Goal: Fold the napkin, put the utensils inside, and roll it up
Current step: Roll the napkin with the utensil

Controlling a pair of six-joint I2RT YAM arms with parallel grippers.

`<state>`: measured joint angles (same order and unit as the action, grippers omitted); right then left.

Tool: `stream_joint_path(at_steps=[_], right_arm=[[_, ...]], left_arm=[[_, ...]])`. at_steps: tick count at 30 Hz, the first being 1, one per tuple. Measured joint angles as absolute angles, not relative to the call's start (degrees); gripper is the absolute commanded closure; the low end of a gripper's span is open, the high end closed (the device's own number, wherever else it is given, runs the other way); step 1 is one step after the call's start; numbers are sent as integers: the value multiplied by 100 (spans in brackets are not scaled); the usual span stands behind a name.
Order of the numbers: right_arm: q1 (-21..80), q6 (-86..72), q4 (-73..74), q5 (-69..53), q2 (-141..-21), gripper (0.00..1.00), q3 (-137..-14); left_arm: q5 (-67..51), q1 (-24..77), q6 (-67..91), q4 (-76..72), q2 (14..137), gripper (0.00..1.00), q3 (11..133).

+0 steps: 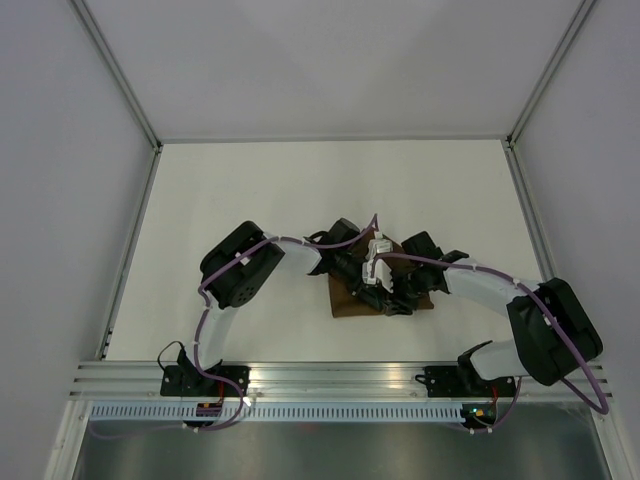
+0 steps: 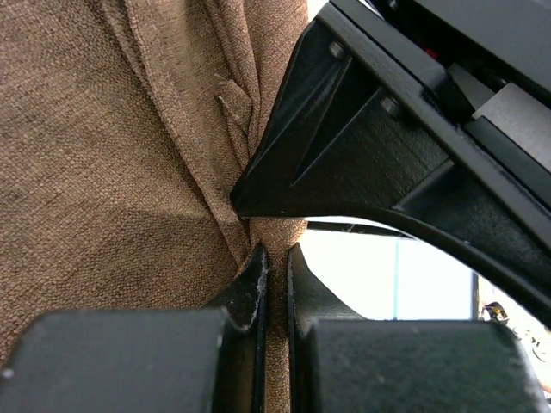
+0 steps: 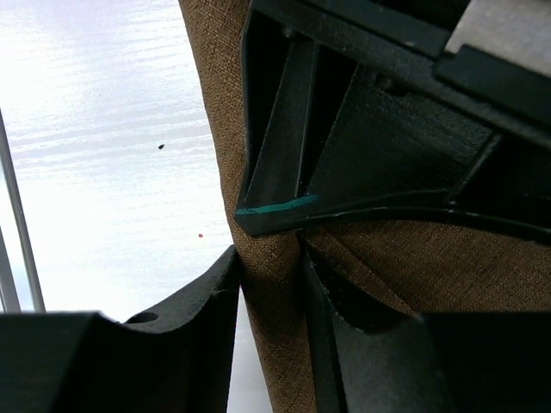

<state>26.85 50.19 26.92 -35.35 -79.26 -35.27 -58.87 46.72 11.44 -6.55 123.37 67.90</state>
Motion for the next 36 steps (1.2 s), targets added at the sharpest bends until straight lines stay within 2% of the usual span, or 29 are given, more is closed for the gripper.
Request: stream_joint_path(at_steps=[1,3,9,11,16,27,36], right_arm=[[2685,5026,2733,-3548,-7977,63,-3577],[2683,5050,2816,-3570,-8114,75,-3697],[2676,5162,3122,-3656,-8420,86,-3981],[2661,5260,3251,-3769,-8576,88,-4108],[2558,5448,3483,-4077,-8938,91,-4381],[2263,5843,4239,-4552,-9701,94,-4980],[2187,6025,5052,-4781,-10412,94,-5596]], left_arm=[[-5889,4665,1153,-644,12337,94,6792],[-5892,4659,1157,-617,12337,92,6794],[-5889,4615,1227,-659,12326,77,6735],[-5874,4569,1321,-751,12272,76,6624],[-5756,4416,1592,-1087,12081,67,6257],[-5537,4084,1935,-1400,11695,66,5787],[-4661,3660,1986,-1699,10545,69,5065]])
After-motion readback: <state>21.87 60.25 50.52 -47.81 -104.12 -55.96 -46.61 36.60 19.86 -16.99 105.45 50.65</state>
